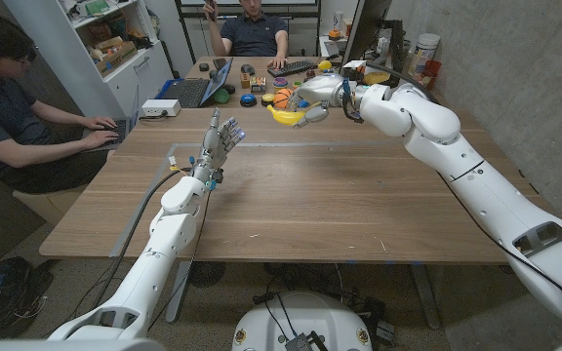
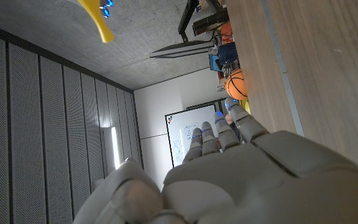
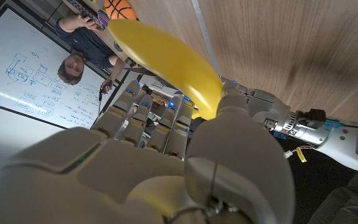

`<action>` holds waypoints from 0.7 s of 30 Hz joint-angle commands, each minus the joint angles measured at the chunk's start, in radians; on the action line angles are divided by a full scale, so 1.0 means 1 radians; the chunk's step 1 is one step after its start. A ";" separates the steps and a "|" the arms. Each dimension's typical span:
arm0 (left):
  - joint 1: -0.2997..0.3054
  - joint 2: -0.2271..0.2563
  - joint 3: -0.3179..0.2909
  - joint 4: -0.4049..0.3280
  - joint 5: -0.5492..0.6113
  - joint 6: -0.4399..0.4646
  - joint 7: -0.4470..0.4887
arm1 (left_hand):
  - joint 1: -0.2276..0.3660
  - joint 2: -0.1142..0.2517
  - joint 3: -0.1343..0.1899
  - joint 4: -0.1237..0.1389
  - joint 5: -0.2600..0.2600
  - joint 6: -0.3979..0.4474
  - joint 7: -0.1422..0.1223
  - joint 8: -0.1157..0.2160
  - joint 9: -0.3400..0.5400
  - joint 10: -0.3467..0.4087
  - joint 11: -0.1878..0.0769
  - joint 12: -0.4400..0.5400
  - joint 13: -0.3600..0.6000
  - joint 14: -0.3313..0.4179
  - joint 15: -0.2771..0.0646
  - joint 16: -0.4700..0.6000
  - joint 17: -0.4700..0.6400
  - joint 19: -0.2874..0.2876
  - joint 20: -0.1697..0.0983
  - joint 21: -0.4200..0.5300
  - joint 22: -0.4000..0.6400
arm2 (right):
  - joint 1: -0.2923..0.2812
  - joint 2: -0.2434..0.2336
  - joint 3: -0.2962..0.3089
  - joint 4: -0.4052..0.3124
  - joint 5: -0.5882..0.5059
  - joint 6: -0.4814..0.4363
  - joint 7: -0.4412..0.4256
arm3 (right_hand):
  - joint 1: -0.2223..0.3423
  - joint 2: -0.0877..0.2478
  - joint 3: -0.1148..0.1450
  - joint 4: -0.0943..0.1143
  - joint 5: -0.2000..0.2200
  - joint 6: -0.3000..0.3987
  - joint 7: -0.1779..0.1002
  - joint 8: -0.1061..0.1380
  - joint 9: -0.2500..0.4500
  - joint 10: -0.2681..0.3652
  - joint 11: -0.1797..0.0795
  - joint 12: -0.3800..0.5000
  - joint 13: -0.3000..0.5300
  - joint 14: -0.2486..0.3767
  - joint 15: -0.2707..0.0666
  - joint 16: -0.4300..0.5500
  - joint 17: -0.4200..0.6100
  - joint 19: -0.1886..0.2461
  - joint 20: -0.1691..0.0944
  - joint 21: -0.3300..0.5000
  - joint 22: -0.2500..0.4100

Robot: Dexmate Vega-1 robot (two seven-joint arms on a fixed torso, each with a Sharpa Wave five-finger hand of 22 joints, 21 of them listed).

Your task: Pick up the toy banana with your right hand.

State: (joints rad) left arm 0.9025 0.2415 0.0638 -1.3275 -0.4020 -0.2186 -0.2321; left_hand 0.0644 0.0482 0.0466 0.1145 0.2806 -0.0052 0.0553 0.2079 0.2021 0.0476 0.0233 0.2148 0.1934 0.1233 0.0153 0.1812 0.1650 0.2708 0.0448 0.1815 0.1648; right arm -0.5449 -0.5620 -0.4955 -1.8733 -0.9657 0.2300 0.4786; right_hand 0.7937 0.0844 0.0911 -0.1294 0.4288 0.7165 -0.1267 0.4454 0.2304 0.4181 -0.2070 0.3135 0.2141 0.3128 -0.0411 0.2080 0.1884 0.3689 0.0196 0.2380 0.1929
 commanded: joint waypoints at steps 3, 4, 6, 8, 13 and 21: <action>-0.006 -0.001 0.005 0.001 0.005 0.003 0.003 | 0.010 -0.001 -0.004 -0.003 -0.006 0.009 0.002 0.001 0.004 0.009 -0.002 0.002 0.001 0.007 0.002 0.001 0.005 0.010 0.002 0.003 0.005 | 0.001 0.000 0.002 0.007 -0.004 -0.004 -0.017 | 0.013 0.022 -0.001 0.002 0.006 0.106 -0.098 0.009 0.005 0.007 -0.001 -0.001 0.001 0.014 -0.146 -0.005 0.003 0.003 -0.007 0.001 0.002; -0.007 -0.001 0.005 0.002 0.005 0.002 0.003 | 0.010 -0.001 -0.004 -0.003 -0.006 0.009 0.002 0.001 0.004 0.009 -0.001 0.002 0.001 0.007 0.002 0.001 0.005 0.009 0.002 0.003 0.005 | 0.001 0.001 0.001 0.008 -0.004 -0.004 -0.017 | 0.013 0.022 -0.001 0.002 0.006 0.106 -0.098 0.009 0.005 0.007 -0.001 -0.001 0.001 0.014 -0.146 -0.005 0.003 0.003 -0.007 0.001 0.002; -0.008 -0.002 0.006 0.002 0.006 0.002 0.004 | 0.011 -0.001 -0.004 -0.004 -0.006 0.009 0.002 0.001 0.004 0.009 -0.001 0.002 0.001 0.008 0.001 0.001 0.005 0.010 0.002 0.003 0.005 | 0.001 0.001 0.000 0.010 -0.004 -0.003 -0.019 | 0.014 0.022 -0.002 0.002 0.006 0.107 -0.098 0.009 0.005 0.007 -0.001 -0.001 0.001 0.014 -0.146 -0.005 0.003 0.003 -0.008 0.001 0.002; -0.010 -0.002 0.007 0.003 0.007 0.004 0.004 | 0.011 -0.001 -0.004 -0.004 -0.006 0.009 0.001 0.000 0.004 0.009 -0.001 0.002 0.001 0.007 0.002 0.001 0.005 0.009 0.002 0.003 0.005 | 0.002 0.002 0.000 0.013 -0.004 -0.003 -0.021 | 0.014 0.022 -0.002 0.002 0.007 0.107 -0.098 0.009 0.005 0.007 -0.001 -0.001 0.001 0.014 -0.146 -0.005 0.003 0.003 -0.008 0.001 0.002; -0.011 -0.003 0.008 0.003 0.009 0.004 0.006 | 0.011 -0.001 -0.004 -0.004 -0.006 0.009 0.001 0.000 0.004 0.010 0.000 0.002 0.001 0.007 0.002 0.001 0.005 0.009 0.002 0.003 0.005 | 0.005 0.005 -0.002 0.016 -0.005 -0.001 -0.024 | 0.016 0.022 -0.002 0.002 0.007 0.108 -0.098 0.010 0.005 0.008 -0.001 -0.002 0.001 0.015 -0.148 -0.005 0.004 0.004 -0.009 0.001 0.002; -0.010 -0.004 0.009 0.001 0.010 0.005 0.009 | 0.012 0.000 -0.004 -0.004 -0.007 0.009 0.001 0.000 0.005 0.010 0.000 0.002 0.001 0.007 0.002 0.001 0.005 0.009 0.002 0.003 0.005 | 0.004 0.004 -0.001 0.018 -0.002 0.002 -0.026 | 0.017 0.022 -0.002 0.002 0.007 0.109 -0.098 0.010 0.006 0.008 -0.002 -0.003 0.001 0.017 -0.148 -0.005 0.004 0.005 -0.010 0.001 0.002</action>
State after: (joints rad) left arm 0.8940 0.2393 0.0705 -1.3270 -0.3952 -0.2155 -0.2271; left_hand 0.0652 0.0490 0.0424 0.1104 0.2806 -0.0052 0.0553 0.2079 0.2021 0.0476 0.0233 0.2148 0.1933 0.1233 0.0153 0.1812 0.1650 0.2709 0.0448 0.1815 0.1649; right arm -0.5419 -0.5598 -0.4954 -1.8606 -0.9694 0.2276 0.4580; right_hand 0.7970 0.0812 0.0896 -0.1307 0.4269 0.7164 -0.1268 0.4500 0.2325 0.4181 -0.2069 0.3135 0.2142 0.3238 -0.0414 0.2032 0.1883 0.3689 0.0197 0.2380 0.1929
